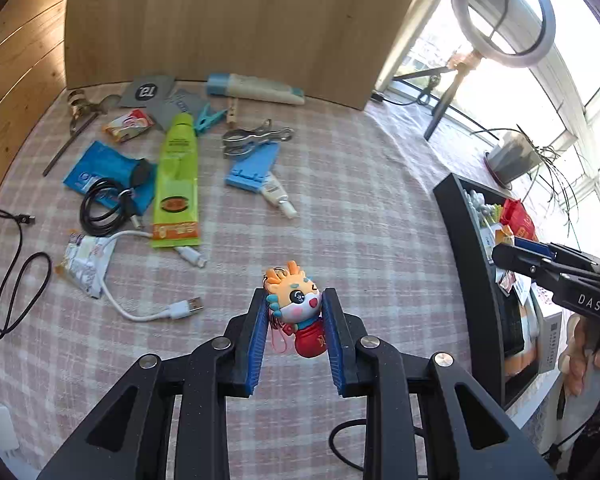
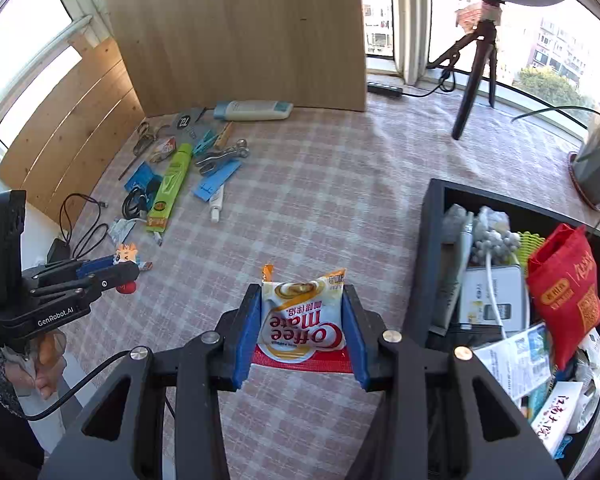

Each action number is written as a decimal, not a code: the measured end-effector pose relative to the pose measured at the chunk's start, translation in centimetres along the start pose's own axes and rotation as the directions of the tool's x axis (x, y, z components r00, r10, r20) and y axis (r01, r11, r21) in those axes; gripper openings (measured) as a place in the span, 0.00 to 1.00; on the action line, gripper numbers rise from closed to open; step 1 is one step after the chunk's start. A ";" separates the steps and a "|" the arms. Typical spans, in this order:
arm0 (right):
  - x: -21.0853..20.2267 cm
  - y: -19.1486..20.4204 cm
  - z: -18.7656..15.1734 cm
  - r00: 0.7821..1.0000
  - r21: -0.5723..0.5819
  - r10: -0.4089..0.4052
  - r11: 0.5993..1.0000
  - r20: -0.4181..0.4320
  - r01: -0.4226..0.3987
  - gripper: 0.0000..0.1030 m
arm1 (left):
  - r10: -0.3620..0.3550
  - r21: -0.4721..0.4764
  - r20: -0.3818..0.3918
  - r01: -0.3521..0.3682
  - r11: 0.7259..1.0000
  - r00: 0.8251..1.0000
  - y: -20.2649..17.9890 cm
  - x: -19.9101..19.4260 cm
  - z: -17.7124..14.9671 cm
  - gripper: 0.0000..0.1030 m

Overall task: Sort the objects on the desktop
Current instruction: 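Carry the Coffee-mate packet and tiger figurine to the tray and open both grippers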

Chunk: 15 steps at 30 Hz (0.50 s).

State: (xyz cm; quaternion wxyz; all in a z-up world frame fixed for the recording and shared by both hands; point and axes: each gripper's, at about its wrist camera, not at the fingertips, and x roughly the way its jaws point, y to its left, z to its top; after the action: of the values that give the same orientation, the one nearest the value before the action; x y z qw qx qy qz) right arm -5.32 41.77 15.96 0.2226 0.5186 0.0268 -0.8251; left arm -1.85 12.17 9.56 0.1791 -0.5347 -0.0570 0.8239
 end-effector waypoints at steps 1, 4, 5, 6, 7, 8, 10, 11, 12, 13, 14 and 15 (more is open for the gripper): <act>-1.0 -1.4 -0.2 1.000 0.023 -0.017 1.000 0.012 0.016 0.37 | -0.016 0.028 -0.006 0.016 0.999 1.000 -1.5 0.3 0.3 0.24; -3.8 -5.4 -1.2 0.996 0.093 -0.082 0.993 0.038 0.078 0.37 | -0.069 0.100 -0.030 0.071 0.992 0.997 -5.6 1.3 1.4 0.24; -4.6 -6.8 -1.6 0.994 0.120 -0.104 0.988 0.043 0.098 0.37 | -0.092 0.124 -0.042 0.097 0.988 0.995 -7.1 1.8 1.7 0.24; -5.3 -8.2 -2.2 0.991 0.151 -0.123 0.982 0.045 0.115 0.37 | -0.116 0.147 -0.055 0.123 0.981 0.992 -8.6 2.1 1.9 0.24; -5.9 -9.6 -2.9 0.989 0.181 -0.140 0.975 0.043 0.130 0.37 | -0.138 0.169 -0.071 0.148 0.974 0.988 -10.1 2.4 2.1 0.24; -6.5 -10.8 -3.6 0.987 0.211 -0.158 0.967 0.043 0.145 0.37 | -0.153 0.196 -0.085 0.167 0.966 0.985 -11.7 2.7 2.1 0.24; -7.6 -13.2 -5.1 0.980 0.262 -0.194 0.948 0.036 0.178 0.37 | -0.171 0.256 -0.112 0.195 0.947 0.979 -14.8 3.2 2.0 0.24; -8.0 -14.2 -5.9 0.977 0.286 -0.210 0.939 0.033 0.192 0.37 | -0.184 0.283 -0.130 0.214 0.935 0.974 -16.4 3.5 1.8 0.24; -8.5 -15.2 -6.6 0.974 0.308 -0.226 0.929 0.030 0.206 0.37 | -0.200 0.305 -0.153 0.239 0.922 0.968 -17.8 3.8 1.6 0.24; -8.8 -16.0 -7.4 0.970 0.330 -0.240 0.918 0.025 0.219 0.37 | -0.215 0.325 -0.177 0.264 0.908 0.960 -19.2 4.0 1.3 0.24; -9.2 -16.9 -8.1 0.967 0.349 -0.252 0.908 0.020 0.229 0.37 | -0.224 0.348 -0.197 0.282 0.894 0.955 -20.5 4.2 0.8 0.24; -9.6 -17.7 -8.8 0.964 0.369 -0.264 0.898 0.015 0.240 0.37 | -0.225 0.372 -0.211 0.291 0.881 0.951 -21.8 4.3 0.3 0.24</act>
State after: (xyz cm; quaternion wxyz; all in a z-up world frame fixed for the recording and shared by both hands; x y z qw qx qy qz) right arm -1.43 63.37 16.90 0.0149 0.5160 -0.0666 -0.8539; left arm 1.38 33.96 12.17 0.3967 -0.5395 0.0560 0.7406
